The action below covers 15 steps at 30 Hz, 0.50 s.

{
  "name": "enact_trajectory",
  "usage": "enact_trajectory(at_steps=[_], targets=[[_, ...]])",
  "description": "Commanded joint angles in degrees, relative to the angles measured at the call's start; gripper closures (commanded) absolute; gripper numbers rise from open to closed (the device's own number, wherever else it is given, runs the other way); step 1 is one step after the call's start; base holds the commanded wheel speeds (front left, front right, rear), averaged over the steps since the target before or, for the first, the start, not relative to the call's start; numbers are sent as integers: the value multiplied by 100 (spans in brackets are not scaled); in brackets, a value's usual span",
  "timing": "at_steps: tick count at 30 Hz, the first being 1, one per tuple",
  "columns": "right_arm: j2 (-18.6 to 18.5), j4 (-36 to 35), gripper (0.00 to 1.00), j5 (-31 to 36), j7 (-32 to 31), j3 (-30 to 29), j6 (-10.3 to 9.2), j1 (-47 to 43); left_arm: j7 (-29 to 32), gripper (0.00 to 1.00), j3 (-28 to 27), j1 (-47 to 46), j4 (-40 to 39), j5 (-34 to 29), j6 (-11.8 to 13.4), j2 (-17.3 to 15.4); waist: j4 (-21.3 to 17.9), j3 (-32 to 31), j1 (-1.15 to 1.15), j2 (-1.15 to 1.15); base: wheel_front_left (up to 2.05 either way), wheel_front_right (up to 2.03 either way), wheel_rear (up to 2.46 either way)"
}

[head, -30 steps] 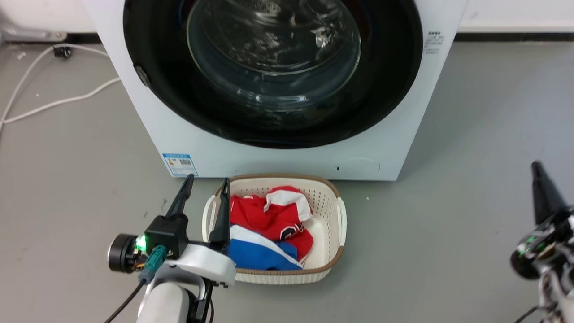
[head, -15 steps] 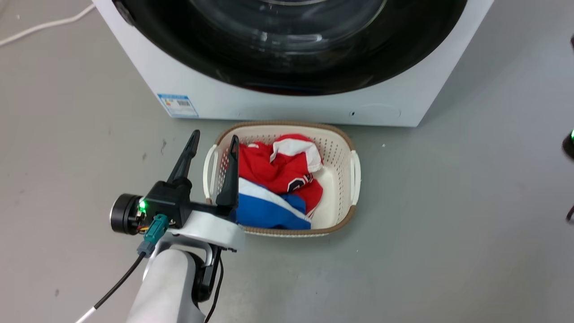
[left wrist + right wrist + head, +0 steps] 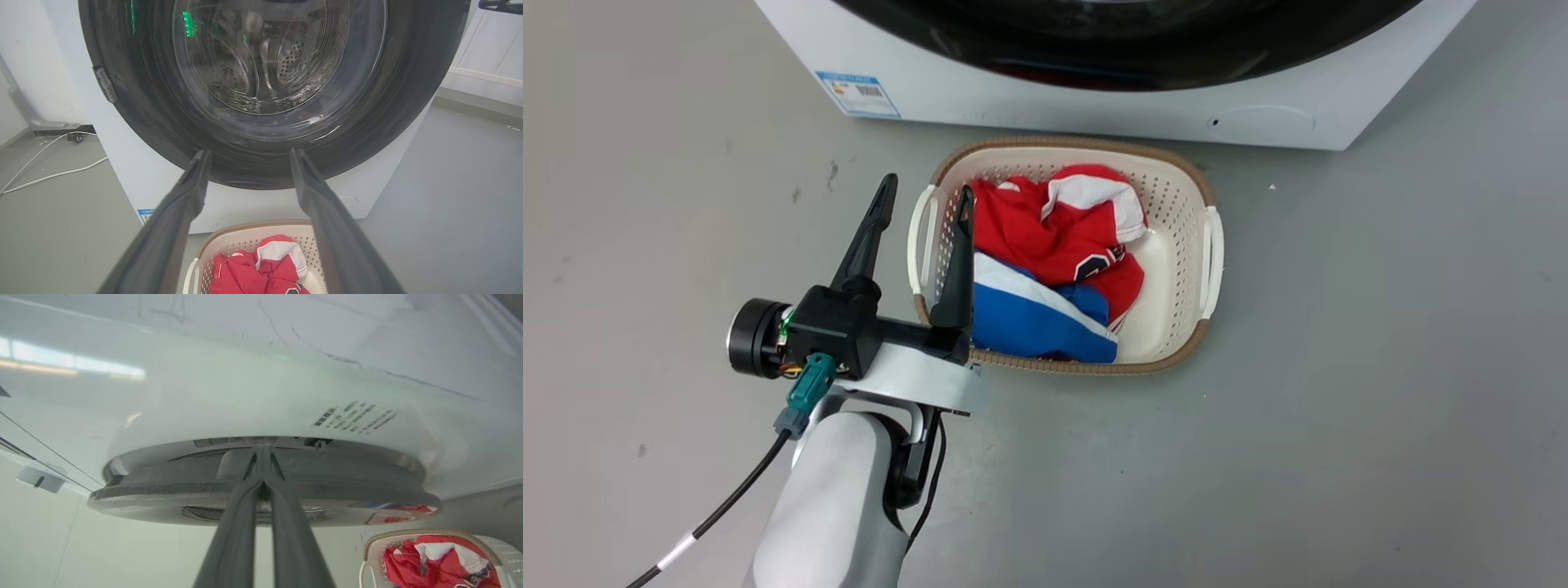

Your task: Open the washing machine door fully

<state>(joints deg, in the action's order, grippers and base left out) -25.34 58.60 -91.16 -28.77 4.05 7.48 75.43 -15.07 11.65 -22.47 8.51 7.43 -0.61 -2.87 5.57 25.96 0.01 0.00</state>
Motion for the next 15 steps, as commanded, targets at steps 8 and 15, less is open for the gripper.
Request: enact_trajectory(at_steps=[8, 15], targets=[[175, 265, 100, 408, -248, 457, 2, 714, -15, 0, 74, -205, -92, 34, 67, -1, 41, 319, -1, 0, 0, 0, 0], [357, 390, 100, 593, -347, 638, 2, 1028, -15, 0, 158, -273, -172, 43, 102, -2, 57, 412, -1, 0, 0, 0, 0]])
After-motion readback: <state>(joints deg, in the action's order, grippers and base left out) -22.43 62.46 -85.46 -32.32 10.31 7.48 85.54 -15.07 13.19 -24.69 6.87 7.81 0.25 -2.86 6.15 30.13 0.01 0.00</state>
